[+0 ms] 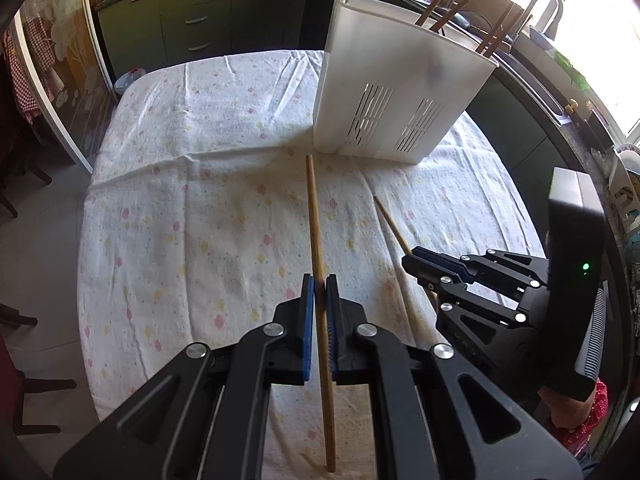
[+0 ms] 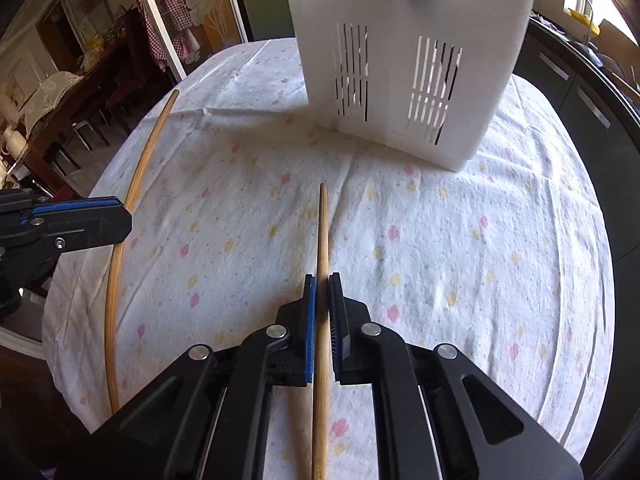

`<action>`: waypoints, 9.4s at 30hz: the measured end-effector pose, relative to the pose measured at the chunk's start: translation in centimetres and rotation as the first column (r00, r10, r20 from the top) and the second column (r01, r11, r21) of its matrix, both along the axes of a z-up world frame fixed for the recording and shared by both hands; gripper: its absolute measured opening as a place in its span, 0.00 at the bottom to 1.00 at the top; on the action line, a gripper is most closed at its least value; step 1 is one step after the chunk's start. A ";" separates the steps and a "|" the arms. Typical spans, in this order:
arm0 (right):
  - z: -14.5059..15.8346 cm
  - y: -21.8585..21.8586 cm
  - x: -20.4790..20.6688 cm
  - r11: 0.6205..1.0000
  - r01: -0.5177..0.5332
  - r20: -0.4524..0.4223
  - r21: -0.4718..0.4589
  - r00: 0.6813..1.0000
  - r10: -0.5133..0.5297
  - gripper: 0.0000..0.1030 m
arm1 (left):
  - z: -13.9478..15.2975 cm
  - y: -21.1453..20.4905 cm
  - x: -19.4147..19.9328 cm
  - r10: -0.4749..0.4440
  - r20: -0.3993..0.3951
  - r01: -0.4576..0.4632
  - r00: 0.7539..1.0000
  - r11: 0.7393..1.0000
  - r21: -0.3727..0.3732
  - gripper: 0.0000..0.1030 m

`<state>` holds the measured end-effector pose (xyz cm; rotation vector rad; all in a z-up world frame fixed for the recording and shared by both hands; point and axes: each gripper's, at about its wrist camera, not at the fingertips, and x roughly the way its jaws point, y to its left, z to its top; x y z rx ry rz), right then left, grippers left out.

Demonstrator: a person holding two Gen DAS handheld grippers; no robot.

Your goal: Organize utensils

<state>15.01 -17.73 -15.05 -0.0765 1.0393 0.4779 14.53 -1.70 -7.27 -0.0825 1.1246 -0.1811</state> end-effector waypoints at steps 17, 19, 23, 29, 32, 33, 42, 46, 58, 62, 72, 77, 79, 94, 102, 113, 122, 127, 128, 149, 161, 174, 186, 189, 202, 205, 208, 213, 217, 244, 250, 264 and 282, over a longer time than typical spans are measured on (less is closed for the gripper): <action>12.0 -8.4 -5.3 0.964 0.039 0.232 0.262 0.967 -0.102 0.07 | 8.6 -2.0 -1.0 -0.053 0.183 0.056 0.982 0.998 -0.014 0.05; 13.3 -9.5 -5.6 0.962 0.038 0.252 0.269 0.962 -0.108 0.07 | 9.9 -2.1 -1.0 -0.055 0.211 0.058 0.976 0.998 -0.009 0.05; 14.9 -9.9 -5.8 0.962 0.036 0.288 0.269 0.950 -0.116 0.07 | 13.0 -2.4 -0.3 -0.058 0.263 0.064 0.963 0.998 -0.018 0.05; 16.7 -10.0 -6.3 0.964 0.025 0.324 0.266 0.939 -0.114 0.07 | 19.1 -3.3 1.5 -0.057 0.388 0.065 0.920 0.998 -0.009 0.05; 16.6 -10.3 -6.6 0.963 0.023 0.321 0.267 0.941 -0.112 0.07 | 21.2 -3.8 2.9 -0.047 0.419 0.062 0.907 0.998 -0.022 0.05; 16.6 -10.5 -6.7 0.963 0.025 0.318 0.268 0.941 -0.112 0.07 | 21.7 -3.9 3.3 -0.043 0.429 0.059 0.902 0.998 -0.024 0.05; 16.4 -11.9 -6.8 0.962 0.038 0.317 0.272 0.940 -0.126 0.07 | 23.2 -5.6 7.4 -0.026 0.487 0.040 0.873 0.999 -0.019 0.04; 16.4 -12.4 -7.0 0.960 0.042 0.315 0.277 0.940 -0.132 0.07 | 23.0 -6.0 9.5 -0.013 0.504 0.022 0.864 1.000 -0.012 0.04; 16.5 -12.8 -7.3 0.959 0.042 0.315 0.280 0.940 -0.133 0.07 | 21.5 -5.0 11.1 0.002 0.473 0.012 0.881 1.000 -0.027 0.04; 16.3 -12.3 -7.2 0.961 0.033 0.310 0.275 0.943 -0.121 0.07 | 23.0 -5.1 10.7 0.003 0.511 0.015 0.860 0.999 -0.030 0.04; 16.0 -12.4 -7.5 0.961 0.029 0.307 0.274 0.945 -0.116 0.07 | 23.0 -5.5 11.1 -0.008 0.510 0.018 0.860 1.000 -0.014 0.00; 16.2 -12.5 -7.5 0.961 0.029 0.310 0.274 0.944 -0.116 0.07 | 22.9 -5.5 11.1 -0.015 0.508 0.026 0.861 1.000 -0.013 0.00; 16.1 -12.5 -7.5 0.961 0.027 0.308 0.274 0.945 -0.114 0.07 | 22.8 -5.5 11.0 -0.017 0.504 0.030 0.863 0.999 -0.016 0.00; 22.8 -11.7 -3.1 0.917 0.020 0.477 0.399 0.849 -0.226 0.07 | 16.6 -4.0 6.8 -0.080 0.415 0.095 0.906 0.995 -0.016 0.00; 25.6 -10.2 1.6 0.913 0.121 0.597 0.390 0.721 -0.351 0.07 | 11.6 -3.8 2.5 -0.159 0.365 0.156 0.917 0.987 0.036 0.00; 19.1 -7.2 7.4 0.955 0.188 0.483 0.231 0.830 -0.280 0.21 | -0.2 -6.0 4.2 -0.269 0.002 0.269 0.963 0.962 0.054 0.24; 19.1 -12.4 -2.2 0.928 0.148 0.529 0.342 0.786 -0.320 0.31 | -4.2 -8.7 8.4 -0.319 -0.037 0.322 0.947 0.939 0.120 0.36; 16.5 -15.8 -5.3 0.908 0.184 0.461 0.377 0.813 -0.356 0.31 | -6.2 -9.6 9.7 -0.325 -0.081 0.333 0.942 0.933 0.138 0.25; 16.0 -16.6 -5.7 0.900 0.193 0.443 0.390 0.817 -0.368 0.31 | -6.5 -9.7 9.7 -0.326 -0.088 0.336 0.941 0.930 0.145 0.25; 8.2 -27.7 -9.3 0.701 0.367 0.163 0.612 0.808 -0.566 0.34 | 6.7 -6.0 2.1 -0.307 0.139 0.295 0.942 0.950 0.098 0.06; 6.3 -30.4 -10.7 0.658 0.419 0.107 0.626 0.789 -0.605 0.34 | 19.4 -5.8 2.5 -0.263 0.382 0.240 0.886 0.965 0.107 0.05; 7.4 -30.7 -11.7 0.661 0.393 0.125 0.640 0.795 -0.594 0.34 | 25.2 -5.9 9.3 -0.127 0.493 0.104 0.861 0.992 0.073 0.05; 8.0 -29.9 -11.7 0.680 0.372 0.141 0.632 0.808 -0.573 0.38 | 15.2 -5.9 13.4 -0.120 0.356 0.100 0.927 0.992 0.074 0.06; 8.7 -28.8 -11.8 0.703 0.344 0.162 0.623 0.822 -0.546 0.38 | 13.4 -5.5 12.8 -0.116 0.351 0.103 0.929 0.993 0.055 0.13; 12.9 -21.8 -14.3 0.827 0.196 0.312 0.527 0.861 -0.403 0.53 | 13.3 -1.1 -2.9 -0.028 0.596 0.009 0.802 0.999 0.034 0.87; 13.7 -20.0 -15.2 0.854 0.169 0.347 0.492 0.862 -0.370 0.60 | 12.1 -0.7 -7.3 -0.014 0.624 -0.037 0.781 0.997 0.070 0.89; 14.4 -18.2 -16.4 0.882 0.148 0.385 0.448 0.858 -0.339 0.68 | 10.7 -0.6 -10.7 0.015 0.636 -0.083 0.772 0.994 0.077 0.91; 14.6 -15.2 -19.0 0.926 0.100 0.448 0.363 0.853 -0.268 0.87 | 8.7 -0.2 -13.3 0.085 0.593 -0.123 0.801 0.992 0.024 0.92; 14.4 -13.8 -20.9 0.944 0.091 0.496 0.317 0.833 -0.247 0.95 | 7.7 -0.7 -14.4 0.127 0.590 -0.171 0.797 0.985 0.020 0.93; 11.0 -14.0 -21.5 0.949 0.179 0.501 0.258 0.816 -0.290 0.95 | 6.3 -1.6 -14.5 0.136 0.560 -0.208 0.817 0.976 0.065 0.93; 11.1 -14.0 -21.5 0.950 0.178 0.501 0.257 0.816 -0.289 0.95 | 6.4 -1.7 -14.8 0.135 0.562 -0.205 0.816 0.977 0.063 0.93; 11.8 -14.4 -22.0 0.946 0.180 0.514 0.269 0.804 -0.299 0.95 | 6.7 -1.8 -15.3 0.136 0.567 -0.205 0.813 0.977 0.059 0.93; 11.9 -14.3 -22.1 0.947 0.179 0.515 0.268 0.804 -0.298 0.95 | 6.7 -1.8 -15.3 0.139 0.566 -0.207 0.812 0.977 0.057 0.93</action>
